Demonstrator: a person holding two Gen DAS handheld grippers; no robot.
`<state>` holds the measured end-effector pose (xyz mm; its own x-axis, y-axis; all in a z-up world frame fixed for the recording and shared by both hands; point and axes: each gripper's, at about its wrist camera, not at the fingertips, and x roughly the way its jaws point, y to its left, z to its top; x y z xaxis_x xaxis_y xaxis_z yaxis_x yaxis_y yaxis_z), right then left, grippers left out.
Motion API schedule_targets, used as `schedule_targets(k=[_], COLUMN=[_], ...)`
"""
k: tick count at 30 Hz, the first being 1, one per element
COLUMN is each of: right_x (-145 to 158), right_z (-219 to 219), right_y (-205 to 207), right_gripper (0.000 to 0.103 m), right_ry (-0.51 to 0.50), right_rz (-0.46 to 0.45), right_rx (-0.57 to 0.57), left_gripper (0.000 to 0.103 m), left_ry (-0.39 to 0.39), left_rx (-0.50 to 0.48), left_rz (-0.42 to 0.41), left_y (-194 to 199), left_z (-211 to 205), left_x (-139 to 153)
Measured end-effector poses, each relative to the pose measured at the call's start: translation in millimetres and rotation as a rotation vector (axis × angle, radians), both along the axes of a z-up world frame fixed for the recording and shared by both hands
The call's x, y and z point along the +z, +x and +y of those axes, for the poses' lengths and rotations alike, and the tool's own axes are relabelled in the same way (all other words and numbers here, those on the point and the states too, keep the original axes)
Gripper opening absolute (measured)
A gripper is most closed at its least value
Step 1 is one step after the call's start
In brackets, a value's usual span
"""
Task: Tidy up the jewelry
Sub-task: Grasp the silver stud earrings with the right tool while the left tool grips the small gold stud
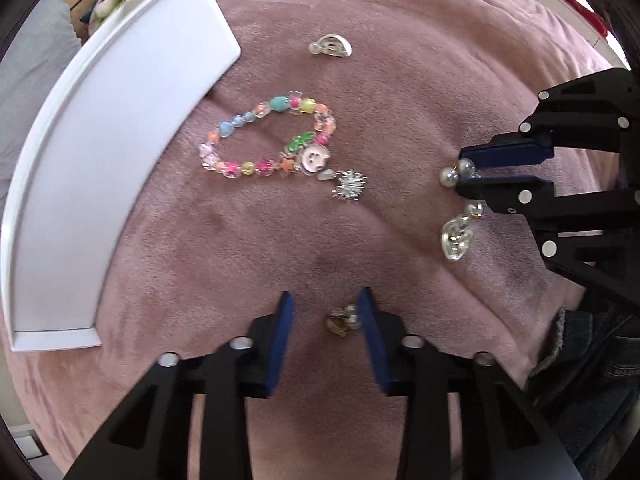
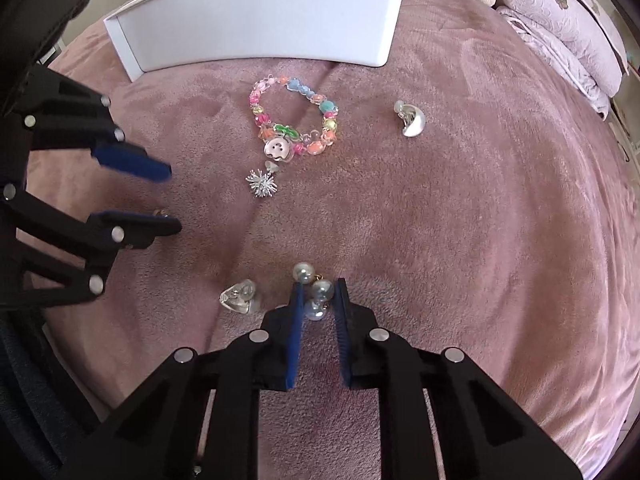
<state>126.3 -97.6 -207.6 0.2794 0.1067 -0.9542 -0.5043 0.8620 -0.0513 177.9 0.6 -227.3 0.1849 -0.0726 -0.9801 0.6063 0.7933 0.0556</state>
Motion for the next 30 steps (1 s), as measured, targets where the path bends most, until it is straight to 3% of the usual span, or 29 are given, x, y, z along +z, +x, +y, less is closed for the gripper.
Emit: schedule_targets(k=[3,11,12,13,23,30], right_x=[1,4,4,4,8,28], right_z=[-1,-2,-2,-2,-3,-9], right_y=[-2,-5,-5,-4,-1,4], right_gripper=[0.013,0.012,0.012,0.012,0.012,0.012], right_ry=[0.01,0.029,0.029,0.033,0.041,0.065], right_rz=[0.0,0.004,0.004,0.004,0.004,-0.034], right_rx=[0.003,-0.006,-0.007,-0.009,-0.016,-0.04], left_gripper=[0.019,0.017,0.017,0.005,0.005,0.005], left_ry=[-0.018,-0.007,-0.007,-0.002,-0.002,-0.003], left_rx=[-0.011,-0.026,-0.027,-0.027,-0.016,-0.002], left_rz=[0.016,-0.001,-0.007,-0.014,-0.054,-0.083], left_y=[1,1,-12,-14,-12,-9], left_z=[0,-1,-7,-7,-6,0], left_x=[-1,-4,-6,-5,10,25])
